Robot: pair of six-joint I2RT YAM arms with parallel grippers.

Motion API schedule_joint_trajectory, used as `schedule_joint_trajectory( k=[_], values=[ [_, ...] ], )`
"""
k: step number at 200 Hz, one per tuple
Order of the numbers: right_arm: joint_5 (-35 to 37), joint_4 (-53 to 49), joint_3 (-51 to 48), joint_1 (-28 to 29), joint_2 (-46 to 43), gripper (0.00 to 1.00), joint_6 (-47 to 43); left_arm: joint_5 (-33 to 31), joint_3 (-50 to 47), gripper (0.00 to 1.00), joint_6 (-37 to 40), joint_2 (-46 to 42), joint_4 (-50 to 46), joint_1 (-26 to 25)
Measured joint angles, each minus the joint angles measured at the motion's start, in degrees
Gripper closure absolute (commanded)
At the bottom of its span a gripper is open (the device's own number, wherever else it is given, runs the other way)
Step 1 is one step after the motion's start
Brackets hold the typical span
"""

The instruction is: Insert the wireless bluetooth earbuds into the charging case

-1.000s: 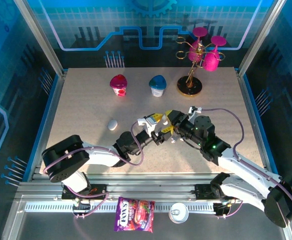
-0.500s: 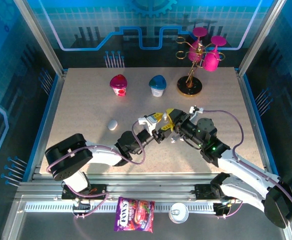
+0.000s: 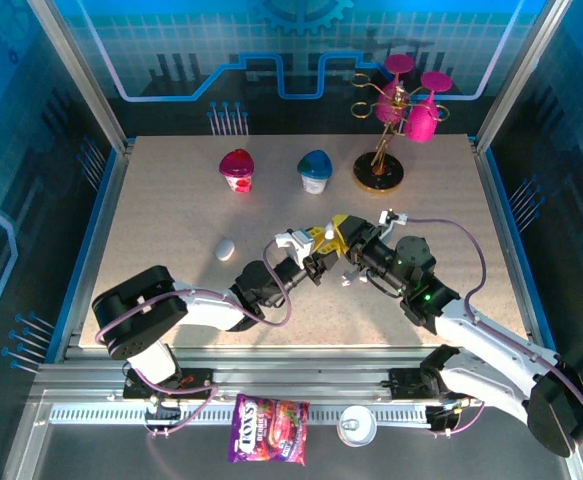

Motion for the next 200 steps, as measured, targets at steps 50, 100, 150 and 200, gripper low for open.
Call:
schedule_joint_trajectory(
  k=[50, 100, 150, 200],
  values=[
    [-0.02, 0.31, -0.33, -0.02, 0.02, 0.68, 0.26, -0.22, 0.00, 0.65, -0.02, 0.00, -0.22, 0.00],
    [-0.02, -0.07, -0.39, -0.02, 0.02, 0.68, 0.39, -0.17, 0.44, 0.60, -0.22, 0.00, -0.22, -0.02],
    [-0.04, 0.09, -0.44, -0.07, 0.26, 0.69, 0.44, -0.35, 0.66, 0.69, -1.09, -0.02, -0.28, 0.20],
    [-0.04, 0.79, -0.63, -0.37, 0.79, 0.64, 0.90, -0.42, 0.70, 0.84, -1.25, 0.00, -0.74, 0.33]
  ],
)
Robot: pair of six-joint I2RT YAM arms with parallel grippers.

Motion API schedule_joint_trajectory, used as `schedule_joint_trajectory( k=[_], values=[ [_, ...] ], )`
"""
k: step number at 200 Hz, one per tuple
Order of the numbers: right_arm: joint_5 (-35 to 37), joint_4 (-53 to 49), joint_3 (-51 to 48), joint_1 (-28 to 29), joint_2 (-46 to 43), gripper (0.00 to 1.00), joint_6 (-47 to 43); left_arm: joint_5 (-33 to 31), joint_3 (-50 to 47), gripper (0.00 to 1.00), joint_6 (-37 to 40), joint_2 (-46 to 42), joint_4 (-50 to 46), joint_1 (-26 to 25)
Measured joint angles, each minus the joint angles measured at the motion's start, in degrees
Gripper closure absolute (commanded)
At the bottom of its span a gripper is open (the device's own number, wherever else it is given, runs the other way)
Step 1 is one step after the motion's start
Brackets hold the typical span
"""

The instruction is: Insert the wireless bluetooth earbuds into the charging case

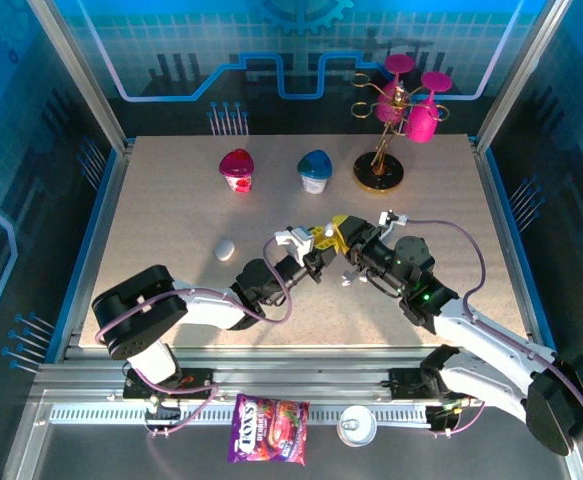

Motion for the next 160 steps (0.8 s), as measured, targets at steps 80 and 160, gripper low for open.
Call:
schedule_joint_trajectory(
  k=[80, 160],
  values=[
    [0.04, -5.99, 0.09, -2.29, -4.72, 0.22, -14.84, 8.22, -1.57, 0.90, -3.02, -3.78, -2.93, 3.30],
    [-12.85, -23.26, 7.74, -6.51, -11.61, 0.03, -56.28, 34.25, -4.55, 1.00, -1.49, -22.14, -22.75, 15.32]
  ],
)
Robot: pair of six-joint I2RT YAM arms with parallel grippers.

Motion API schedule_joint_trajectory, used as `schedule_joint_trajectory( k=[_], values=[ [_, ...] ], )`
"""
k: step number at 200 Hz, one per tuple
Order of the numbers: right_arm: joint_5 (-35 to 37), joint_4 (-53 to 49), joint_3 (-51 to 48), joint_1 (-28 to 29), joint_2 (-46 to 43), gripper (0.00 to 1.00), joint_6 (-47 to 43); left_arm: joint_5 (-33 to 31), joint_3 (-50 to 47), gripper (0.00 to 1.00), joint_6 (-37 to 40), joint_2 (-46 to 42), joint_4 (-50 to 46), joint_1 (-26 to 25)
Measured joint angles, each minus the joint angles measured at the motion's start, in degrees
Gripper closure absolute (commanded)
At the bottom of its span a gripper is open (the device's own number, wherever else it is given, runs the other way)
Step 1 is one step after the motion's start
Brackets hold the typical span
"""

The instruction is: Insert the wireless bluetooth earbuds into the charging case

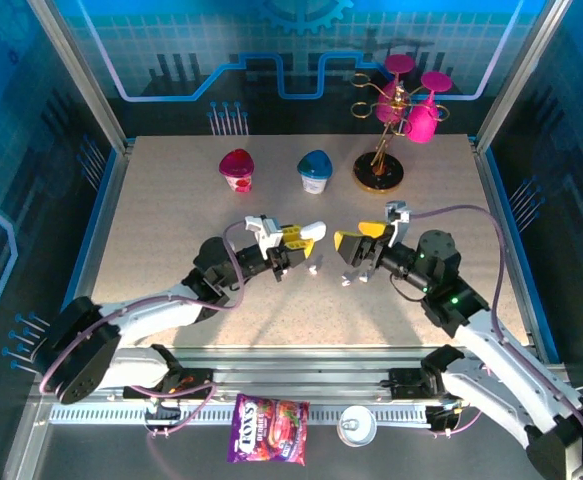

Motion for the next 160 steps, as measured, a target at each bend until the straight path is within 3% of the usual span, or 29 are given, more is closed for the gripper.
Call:
schedule_joint_trajectory(
  k=[36, 77, 114, 160],
  values=[
    [-7.93, -12.17, 8.83, 0.04, -2.27, 0.00, -20.76, 10.14, 2.80, 1.00, 3.08, -4.66, -12.00, 1.22],
    [-13.94, -20.31, 14.19, 1.01, 0.68, 0.00, -33.24, 17.18, 6.27, 1.00, 4.28, -4.20, -15.54, 1.22],
    [-13.66, -23.19, 17.49, 1.42, 5.73, 0.00, -37.38, 19.63, 8.57, 1.00, 4.22, -1.55, -15.30, 1.22],
    [-9.40, -23.04, 18.43, 1.53, 9.97, 0.05, -36.24, 20.44, 8.98, 1.00, 4.24, 0.00, -14.95, 1.57]
  ],
)
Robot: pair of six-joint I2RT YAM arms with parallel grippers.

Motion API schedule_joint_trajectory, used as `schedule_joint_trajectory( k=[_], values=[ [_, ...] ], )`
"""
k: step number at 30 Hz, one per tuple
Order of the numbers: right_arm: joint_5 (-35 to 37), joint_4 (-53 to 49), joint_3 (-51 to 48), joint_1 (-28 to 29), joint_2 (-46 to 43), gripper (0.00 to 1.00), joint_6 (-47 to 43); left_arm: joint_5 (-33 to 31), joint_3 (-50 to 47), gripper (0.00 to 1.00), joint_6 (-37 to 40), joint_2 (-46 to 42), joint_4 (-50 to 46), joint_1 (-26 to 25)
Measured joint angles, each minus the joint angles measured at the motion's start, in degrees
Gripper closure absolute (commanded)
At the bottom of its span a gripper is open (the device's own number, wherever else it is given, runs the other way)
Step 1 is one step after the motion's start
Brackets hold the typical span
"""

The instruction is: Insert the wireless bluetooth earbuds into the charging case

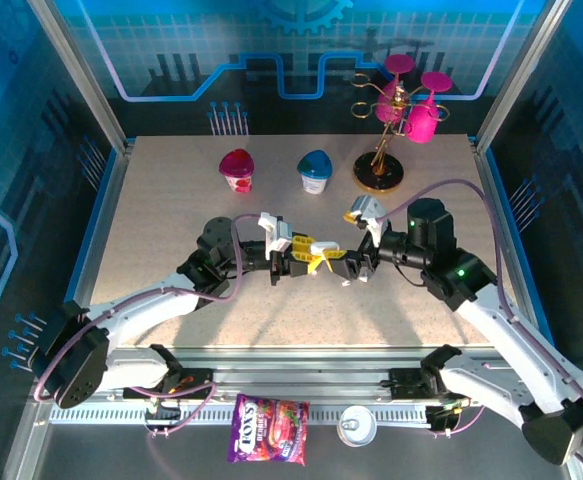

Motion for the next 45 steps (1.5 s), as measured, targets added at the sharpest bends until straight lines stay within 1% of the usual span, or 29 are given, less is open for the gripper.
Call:
schedule_joint_trajectory(
  k=[4, 8, 11, 15, 17, 22, 27, 28, 32, 34, 35, 38, 39, 40, 41, 44, 45],
  values=[
    [1.44, 0.81, 1.25, -2.21, 1.97, 0.07, 1.51, 0.07, 0.00, 1.00, -0.35, 1.62, 1.84, 2.10],
    [1.62, 3.45, 2.64, -6.10, 4.52, 0.07, 3.54, 1.51, 0.68, 1.00, -1.42, 5.53, 5.46, 3.61],
    [1.53, 5.53, 3.78, -8.22, 6.95, 0.04, 4.81, 3.48, 1.40, 1.00, -2.21, 9.03, 9.27, 4.55],
    [0.92, 7.23, 4.61, -8.83, 8.96, 0.00, 5.42, 5.29, 2.10, 1.00, -4.81, 12.52, 13.88, 7.15],
    [-0.85, 7.67, 4.61, -9.01, 8.87, 0.00, 4.68, 6.16, 2.25, 1.00, -6.91, 13.86, 16.68, 8.70],
    [-8.83, 6.93, 4.61, -8.81, 7.34, 0.00, -0.20, 8.50, 2.25, 1.00, -13.25, 15.76, 23.56, 10.75],
    [-10.97, 4.79, 5.05, -6.86, 7.23, 0.01, -2.82, 11.28, 2.29, 1.00, -15.82, 15.50, 26.32, 10.75],
    [-11.19, 4.79, 5.25, -6.43, 7.43, 0.03, -3.02, 11.69, 2.29, 1.00, -16.24, 15.34, 26.49, 10.75],
    [-12.96, 4.42, 6.47, -4.33, 9.22, 0.25, -4.76, 13.51, 2.29, 1.00, -18.73, 14.32, 28.35, 10.75],
    [-13.97, 3.96, 6.88, -3.87, 10.12, 0.30, -4.98, 14.29, 2.29, 1.00, -20.11, 13.88, 29.33, 10.75],
    [-14.38, 3.56, 7.02, -3.72, 10.60, 0.35, -5.44, 14.82, 2.29, 1.00, -20.81, 13.57, 29.66, 10.75],
    [-15.63, 2.38, 7.52, -3.63, 11.67, 0.54, -6.01, 16.13, 2.29, 1.00, -22.16, 12.81, 29.97, 10.75],
    [-16.22, 1.92, 7.82, -3.58, 12.00, 0.59, -6.16, 16.50, 2.29, 1.00, -22.45, 12.55, 30.01, 10.75],
    [-17.20, 1.38, 8.15, -3.58, 12.33, 0.67, -6.36, 16.55, 2.29, 1.00, -22.58, 12.37, 29.92, 10.75],
    [-17.92, 1.01, 8.41, -3.48, 12.48, 0.73, -6.69, 16.59, 2.29, 1.00, -22.64, 12.22, 29.83, 10.91],
    [-19.45, 0.11, 9.01, -3.26, 12.66, 0.81, -7.04, 17.20, 2.36, 1.00, -23.12, 12.11, 29.79, 11.13],
    [-19.71, -0.09, 9.05, -3.26, 12.66, 0.82, -6.97, 17.49, 2.36, 1.00, -23.32, 12.04, 29.81, 11.17]
  ],
)
